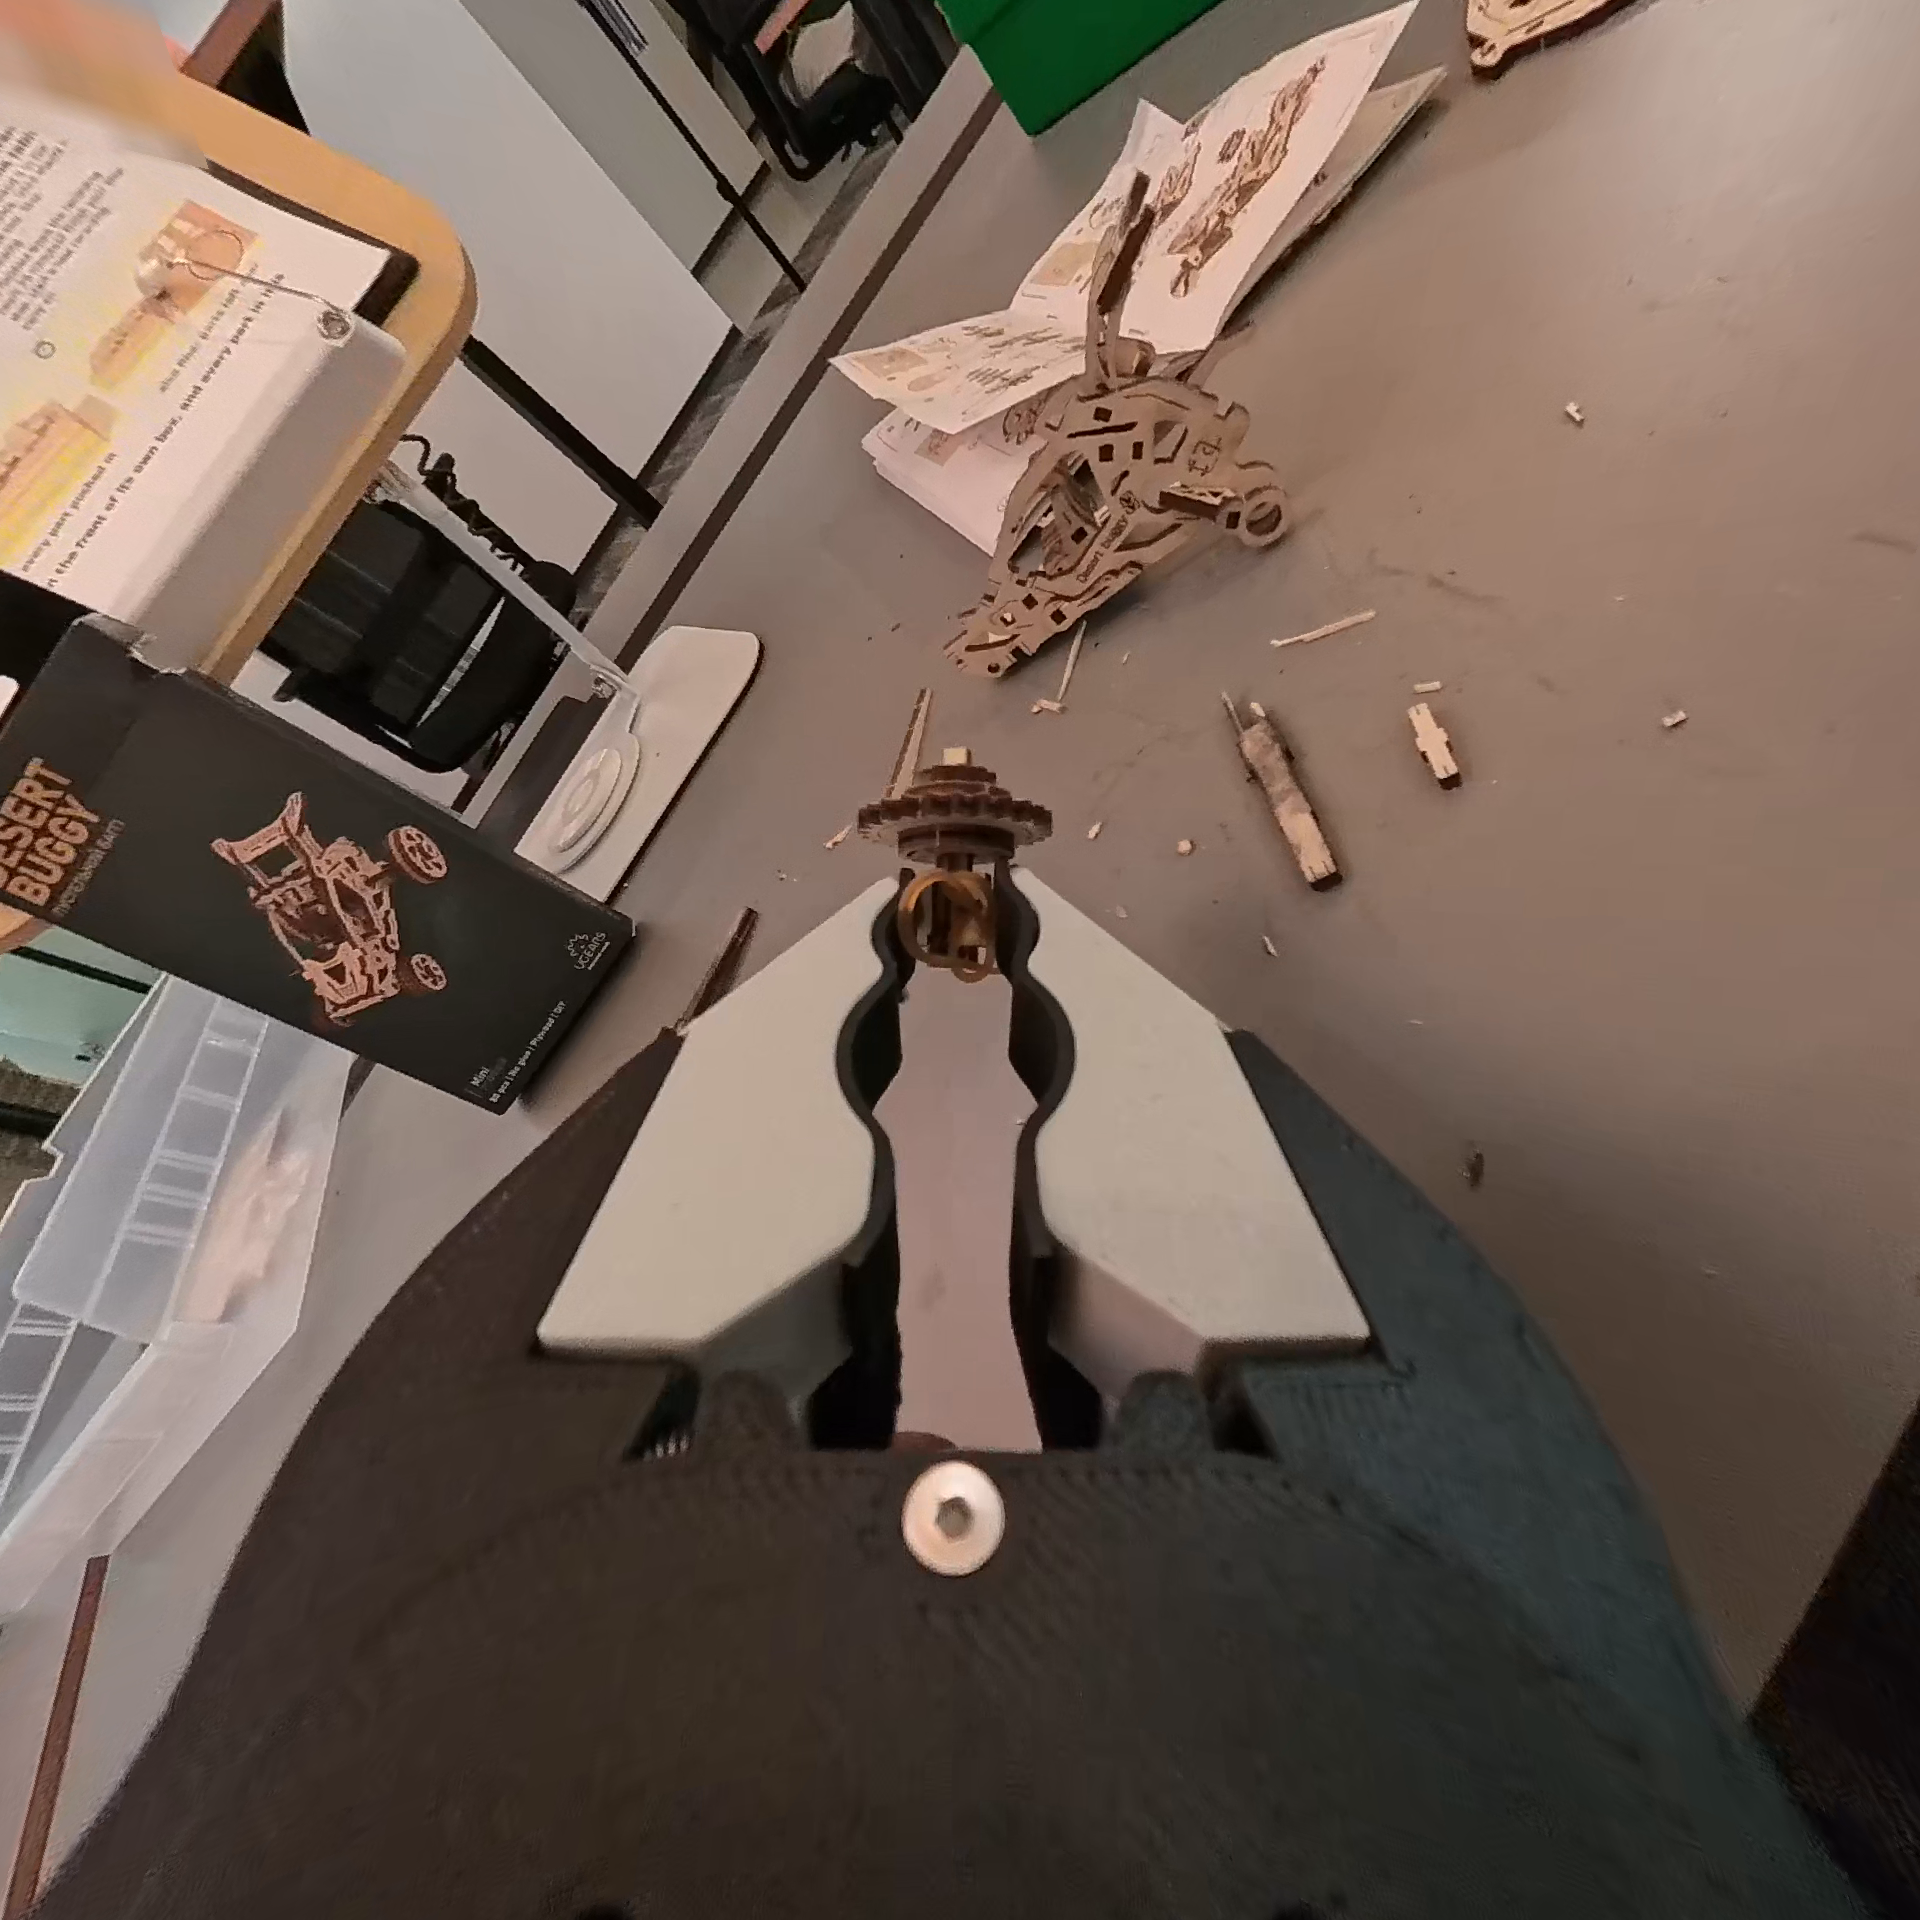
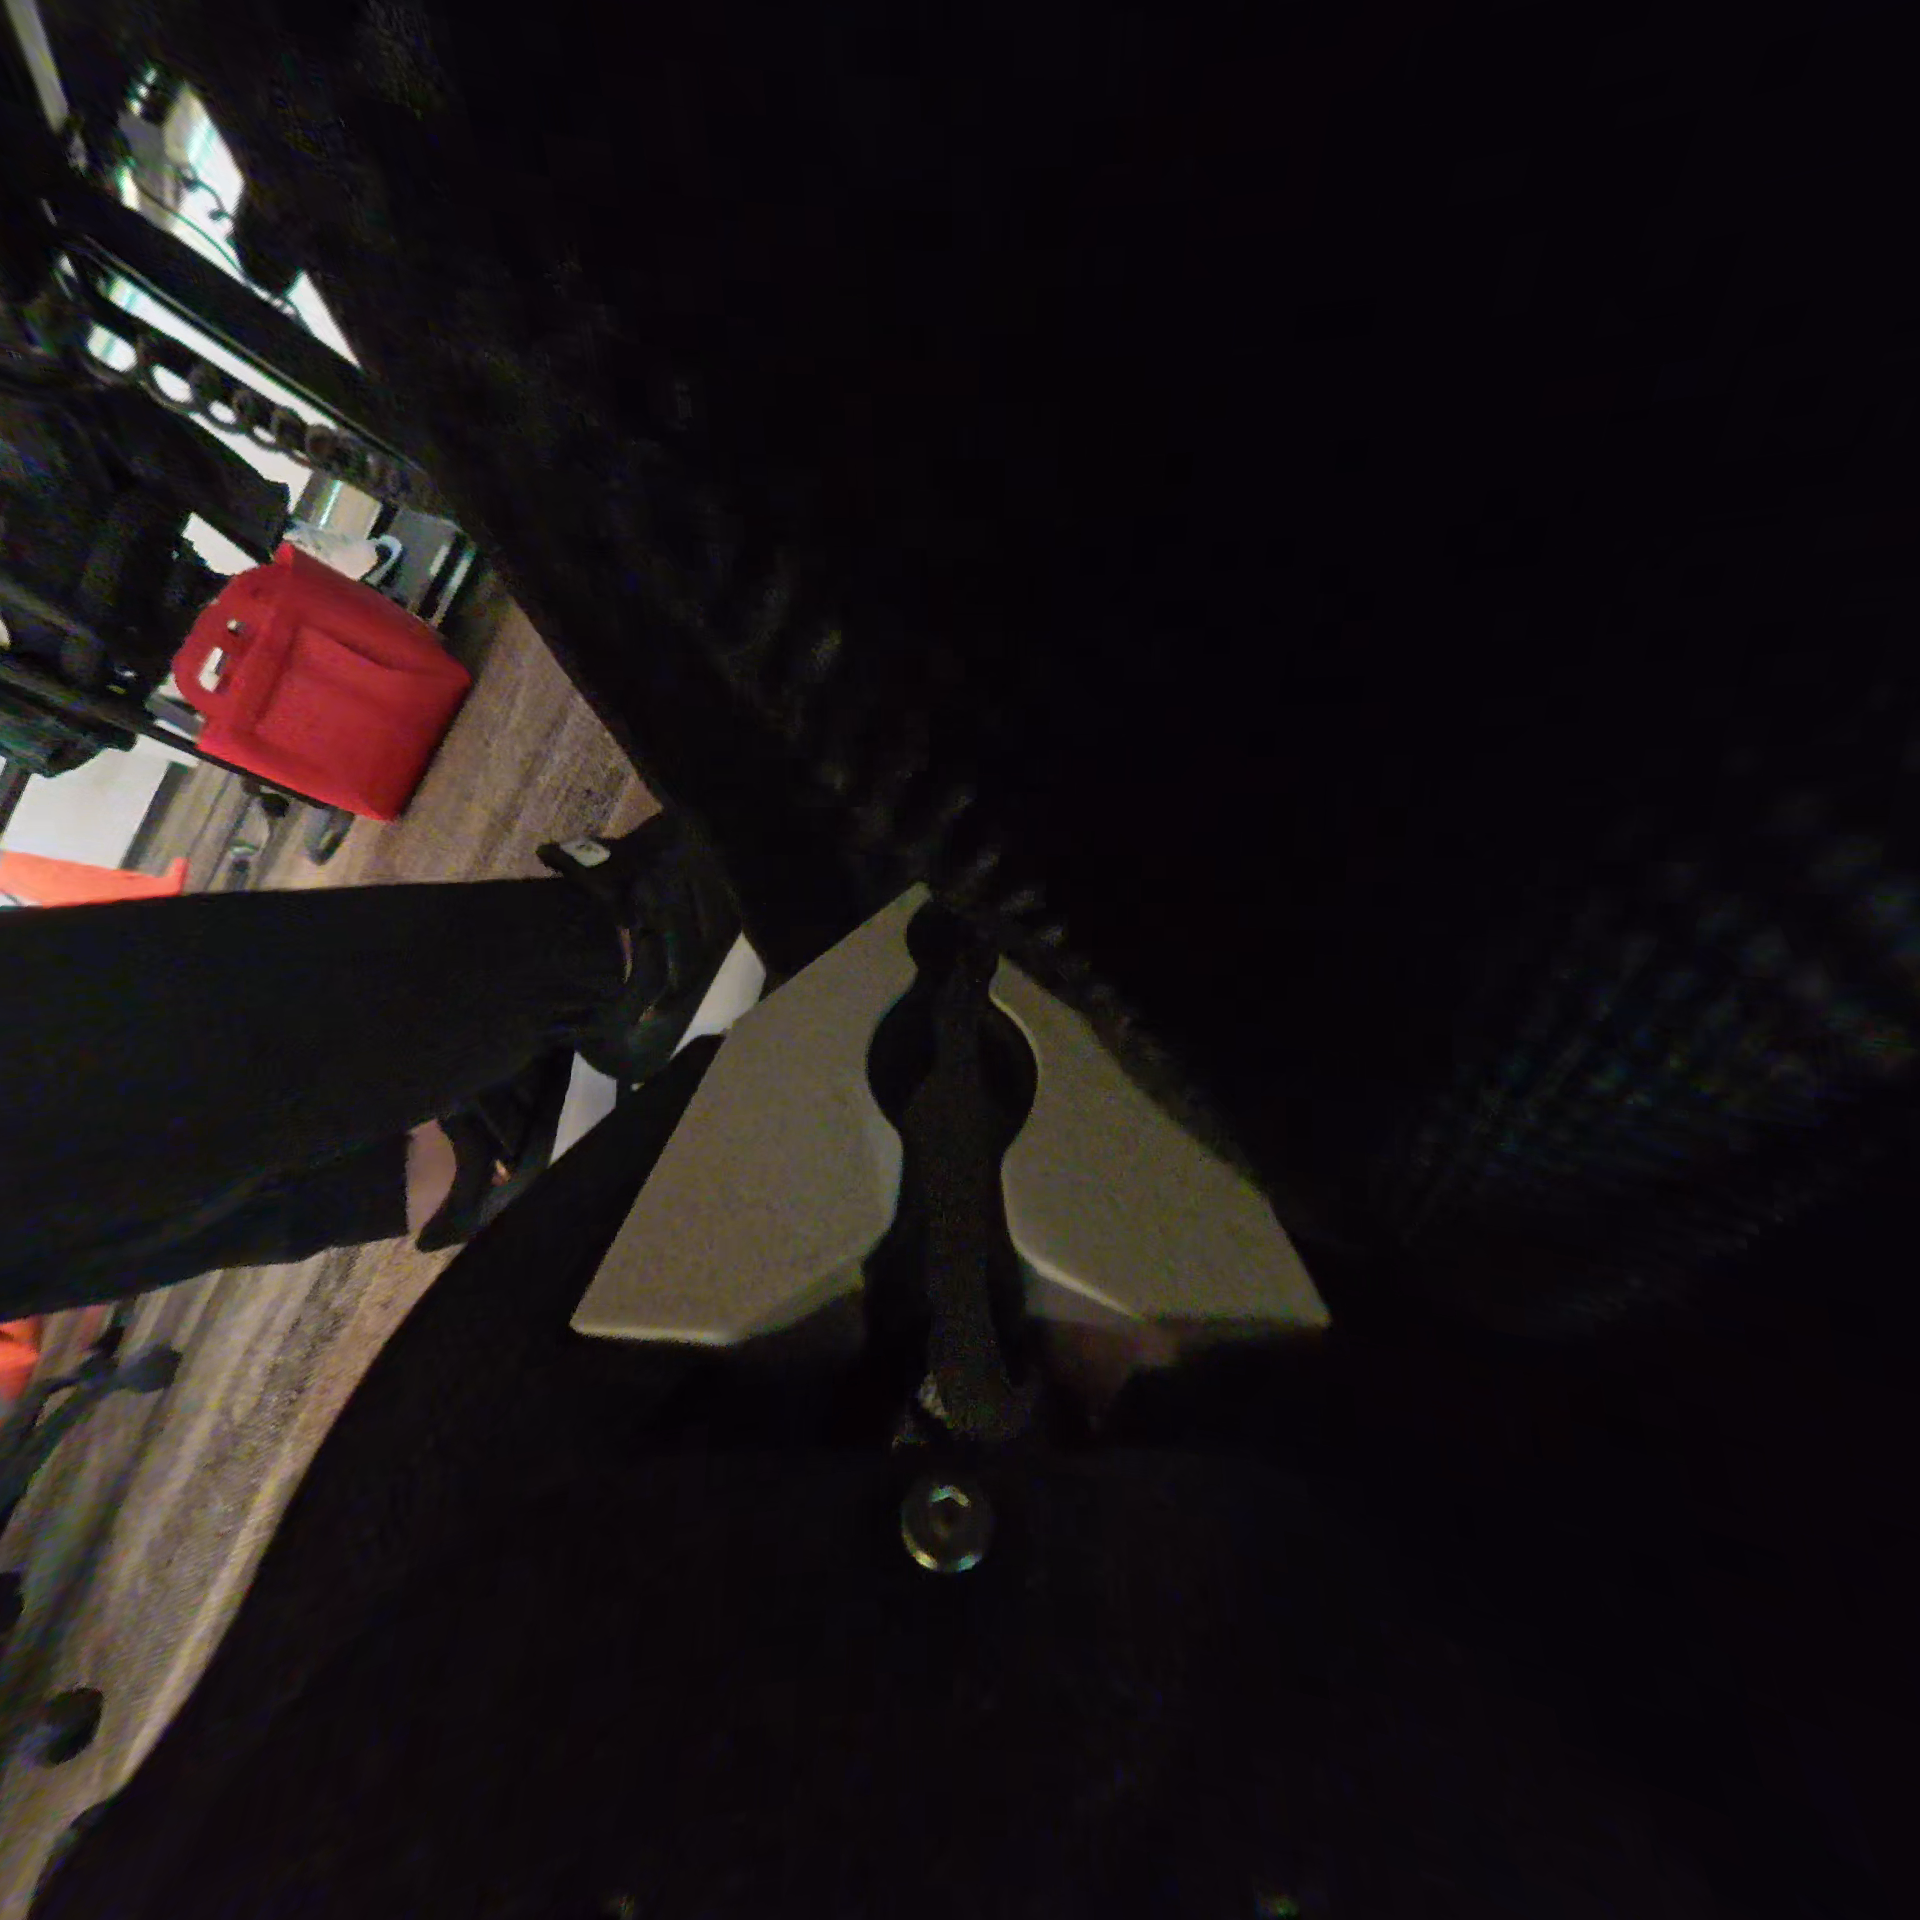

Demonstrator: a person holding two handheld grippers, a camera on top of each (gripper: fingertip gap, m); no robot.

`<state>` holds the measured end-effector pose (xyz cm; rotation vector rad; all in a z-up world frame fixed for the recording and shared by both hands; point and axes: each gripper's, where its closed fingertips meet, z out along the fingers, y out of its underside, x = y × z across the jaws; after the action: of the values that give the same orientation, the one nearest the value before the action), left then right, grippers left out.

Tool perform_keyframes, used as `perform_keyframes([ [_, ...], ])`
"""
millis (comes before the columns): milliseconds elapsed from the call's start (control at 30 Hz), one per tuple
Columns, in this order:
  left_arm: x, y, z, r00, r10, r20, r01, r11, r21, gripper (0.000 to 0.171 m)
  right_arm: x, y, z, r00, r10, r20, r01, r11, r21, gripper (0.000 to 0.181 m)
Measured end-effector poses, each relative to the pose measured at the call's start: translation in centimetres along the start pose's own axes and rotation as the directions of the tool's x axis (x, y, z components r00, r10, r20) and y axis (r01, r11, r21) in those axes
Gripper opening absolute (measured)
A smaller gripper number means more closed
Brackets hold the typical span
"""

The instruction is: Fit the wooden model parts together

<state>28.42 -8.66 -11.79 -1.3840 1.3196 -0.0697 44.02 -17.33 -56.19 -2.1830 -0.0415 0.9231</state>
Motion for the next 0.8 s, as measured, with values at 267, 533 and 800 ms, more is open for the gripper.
perform_keyframes([
  [267, 0.0, -0.4, -0.3, 1.000, -0.004, -0.003, 0.004, 1.000, 0.029, 0.012, 0.4, -5.6, 2.7, 1.000, -0.008, 0.005, 0.008, 1.000, 0.012, 0.004],
  [533, 0.2, -0.5, -0.5, 1.000, 0.006, -0.010, -0.005, 0.999, 0.042, 0.012, -1.8, -1.1, 1.1, 0.986, -0.164, -0.001, 0.164, 0.986, 0.014, 0.010],
  [800, 0.4, -0.5, -0.4, 1.000, 0.016, -0.014, -0.016, 0.999, 0.036, 0.012, -6.5, 7.3, -3.3, 0.956, -0.205, -0.209, 0.205, 0.979, -0.022, 0.000],
])
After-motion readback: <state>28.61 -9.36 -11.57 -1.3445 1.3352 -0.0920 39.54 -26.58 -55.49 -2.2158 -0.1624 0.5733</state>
